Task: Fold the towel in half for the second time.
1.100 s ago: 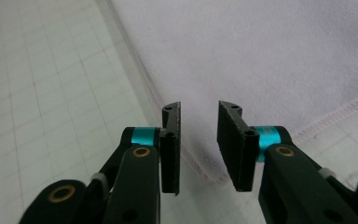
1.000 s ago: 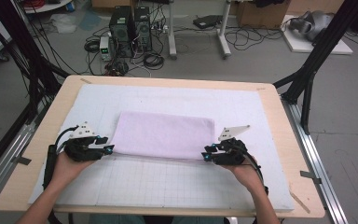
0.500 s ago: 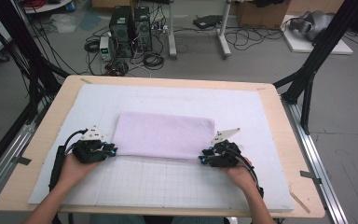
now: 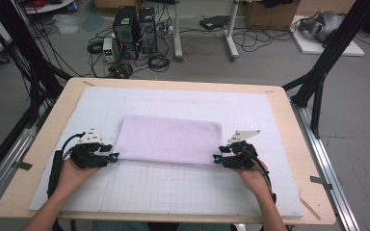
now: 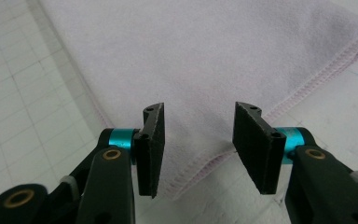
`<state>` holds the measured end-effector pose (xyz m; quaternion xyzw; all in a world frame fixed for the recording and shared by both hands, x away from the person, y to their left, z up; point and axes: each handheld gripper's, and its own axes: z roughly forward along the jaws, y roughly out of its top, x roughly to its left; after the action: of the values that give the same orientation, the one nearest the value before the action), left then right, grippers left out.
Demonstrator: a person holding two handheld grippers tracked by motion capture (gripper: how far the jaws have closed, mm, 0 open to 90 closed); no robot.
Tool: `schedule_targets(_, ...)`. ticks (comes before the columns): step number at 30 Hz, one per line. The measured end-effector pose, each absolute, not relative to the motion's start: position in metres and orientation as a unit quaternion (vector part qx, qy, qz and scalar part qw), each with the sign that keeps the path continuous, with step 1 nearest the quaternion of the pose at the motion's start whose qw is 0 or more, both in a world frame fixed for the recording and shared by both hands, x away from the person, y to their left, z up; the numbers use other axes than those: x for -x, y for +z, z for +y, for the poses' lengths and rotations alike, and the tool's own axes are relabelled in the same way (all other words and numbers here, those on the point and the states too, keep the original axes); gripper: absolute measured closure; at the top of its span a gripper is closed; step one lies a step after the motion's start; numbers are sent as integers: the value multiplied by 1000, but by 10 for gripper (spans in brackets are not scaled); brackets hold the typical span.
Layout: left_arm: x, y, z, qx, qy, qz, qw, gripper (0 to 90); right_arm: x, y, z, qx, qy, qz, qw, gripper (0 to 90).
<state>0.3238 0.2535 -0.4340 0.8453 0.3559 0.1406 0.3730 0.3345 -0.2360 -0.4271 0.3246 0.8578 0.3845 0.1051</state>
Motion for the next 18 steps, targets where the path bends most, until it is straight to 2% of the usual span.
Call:
schedule_targets(5, -325, -436, 251, -849, 139, 354, 367, 529, -349, -422, -243, -336, 374, 854, 132, 528)
schedule_targets(11, -326, -438, 251, -850, 133, 354, 367, 590, -392, -413, -248, -368, 365, 842, 152, 496)
schedule_targets(18, -328, -439, 251, -850, 129, 351, 371, 597, -431, -427, -240, -403, 340, 838, 138, 492)
